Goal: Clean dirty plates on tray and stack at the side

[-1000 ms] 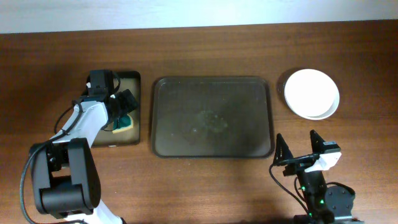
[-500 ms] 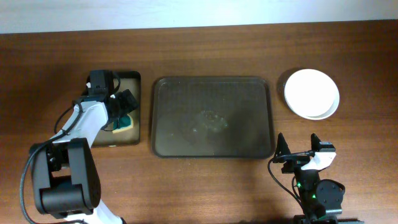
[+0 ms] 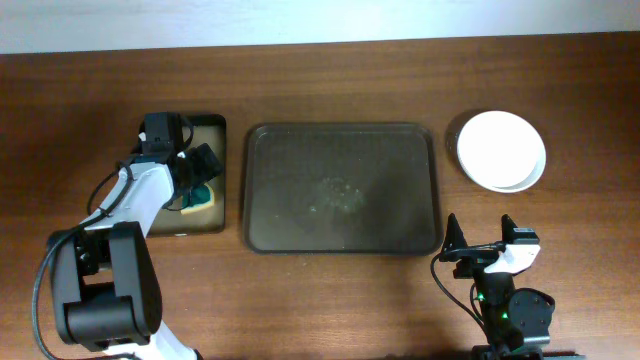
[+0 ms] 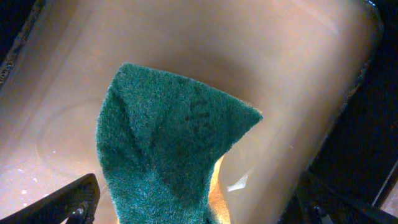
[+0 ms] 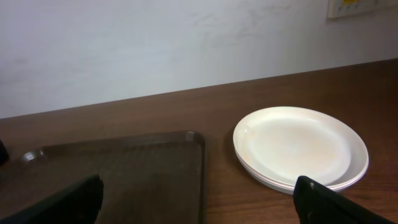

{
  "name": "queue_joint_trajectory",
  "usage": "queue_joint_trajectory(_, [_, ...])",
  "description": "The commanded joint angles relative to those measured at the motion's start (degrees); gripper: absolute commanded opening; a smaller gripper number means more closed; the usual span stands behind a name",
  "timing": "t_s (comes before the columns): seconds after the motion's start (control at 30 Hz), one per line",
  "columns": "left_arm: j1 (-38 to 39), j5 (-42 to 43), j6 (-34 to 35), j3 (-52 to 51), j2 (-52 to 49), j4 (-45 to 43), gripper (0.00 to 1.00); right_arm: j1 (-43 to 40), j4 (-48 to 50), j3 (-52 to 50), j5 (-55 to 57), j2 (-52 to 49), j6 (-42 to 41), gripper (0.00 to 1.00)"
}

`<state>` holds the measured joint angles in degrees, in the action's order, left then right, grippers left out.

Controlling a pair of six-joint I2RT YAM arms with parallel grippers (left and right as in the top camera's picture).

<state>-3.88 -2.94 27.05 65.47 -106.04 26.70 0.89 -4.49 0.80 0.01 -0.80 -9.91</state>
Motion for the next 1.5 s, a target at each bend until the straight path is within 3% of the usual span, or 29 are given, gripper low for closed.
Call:
queue_joint_trajectory(0.0, [-0.2,0.4,-0.1,0.0,-0.1,-0.1,0.99,-0.2,-0.2,-0.5,0.7,0.6,0.7,0.98])
queue_joint_trajectory(0.6, [-0.2,0.4,-0.1,0.0,-0.2,-0.1,0.99,-0.2,-0.2,-0.5,0.7,0.6,0.7,0.98])
queue_joint_trajectory(0.83, [-0.2,0.0,-0.2,0.0,6.6,0.2,0.99,-0.2,-0.2,-0.5,0.7,0.6,0.7,0.98])
queue_joint_trajectory(0.9, [-0.2,-0.7,-0.7,0.0,9.9,1.7,0.99,-0.2,-0.2,-0.5,0.7,0.6,0.6,0.98])
queue_joint_trajectory(1.17, [-0.2,-1.4,-16.2,-4.6,24.7,1.1,0.99,-0.2,-0.2,-0.5,0.7,0.6,0.7,0.98])
queue_joint_trajectory(1.47, [-0.2,3.9,-17.4,-33.6,58.9,-20.9,0.99,-0.2,-0.2,-0.5,0.7,0.6,0.7,0.98])
